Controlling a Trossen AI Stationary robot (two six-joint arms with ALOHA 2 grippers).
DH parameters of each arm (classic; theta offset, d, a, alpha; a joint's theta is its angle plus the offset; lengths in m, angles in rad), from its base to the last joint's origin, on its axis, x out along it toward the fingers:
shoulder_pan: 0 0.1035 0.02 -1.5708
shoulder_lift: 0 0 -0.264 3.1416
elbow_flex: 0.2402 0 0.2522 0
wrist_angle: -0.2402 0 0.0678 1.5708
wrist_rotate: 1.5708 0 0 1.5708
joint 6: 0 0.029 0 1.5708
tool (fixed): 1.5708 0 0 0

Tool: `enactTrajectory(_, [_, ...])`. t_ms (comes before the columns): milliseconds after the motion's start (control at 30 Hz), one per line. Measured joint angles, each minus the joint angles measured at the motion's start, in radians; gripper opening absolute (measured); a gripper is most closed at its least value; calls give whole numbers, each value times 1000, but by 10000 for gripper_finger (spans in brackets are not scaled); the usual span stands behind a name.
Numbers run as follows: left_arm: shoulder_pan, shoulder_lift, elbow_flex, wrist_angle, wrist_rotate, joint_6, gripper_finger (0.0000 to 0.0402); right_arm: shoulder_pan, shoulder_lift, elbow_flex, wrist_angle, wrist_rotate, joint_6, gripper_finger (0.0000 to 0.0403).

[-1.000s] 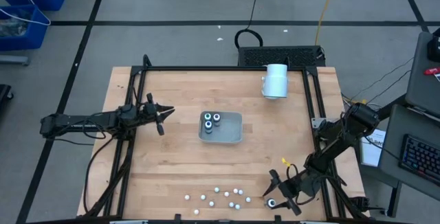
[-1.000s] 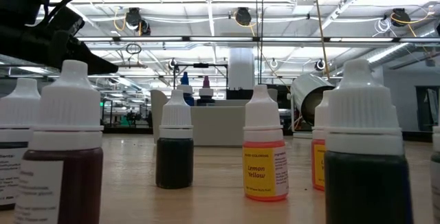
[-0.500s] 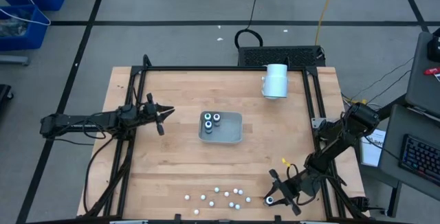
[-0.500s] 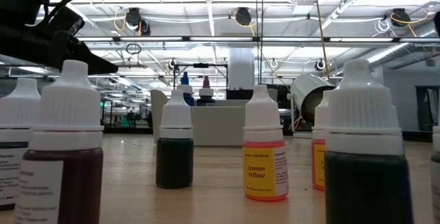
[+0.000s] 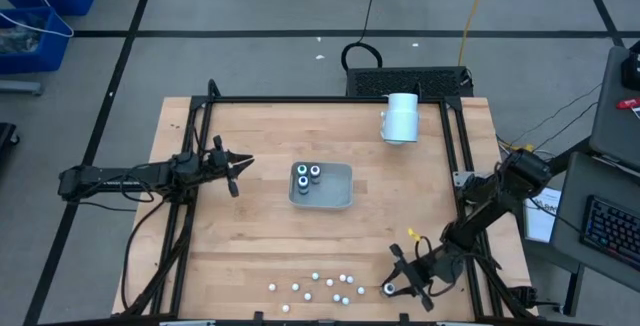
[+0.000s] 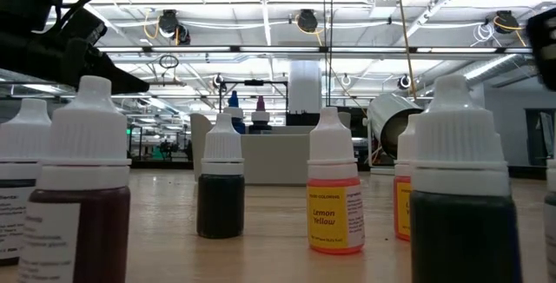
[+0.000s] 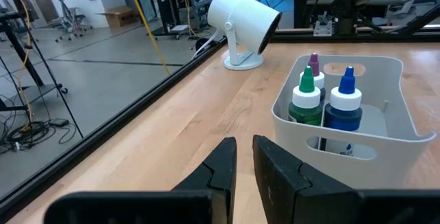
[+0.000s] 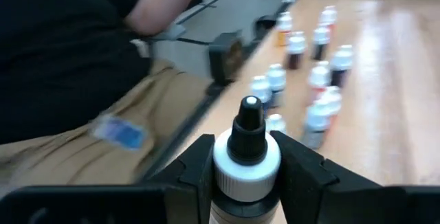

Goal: Pick & Place food coloring
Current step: Put the big black food coloring bottle into the gray bin

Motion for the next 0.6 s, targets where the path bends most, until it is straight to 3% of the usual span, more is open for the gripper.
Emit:
enactTrajectory(133, [0, 0, 0, 1, 0, -3, 58, -85, -42, 20, -34, 3, -66, 111])
enactTrajectory(333, [0, 0, 0, 8, 0, -1, 58, -221, -193, 128, -346, -13, -167, 111])
enactTrajectory(600, [0, 0, 0, 9, 0, 9, 58, -436, -222, 281, -384, 6, -349, 111])
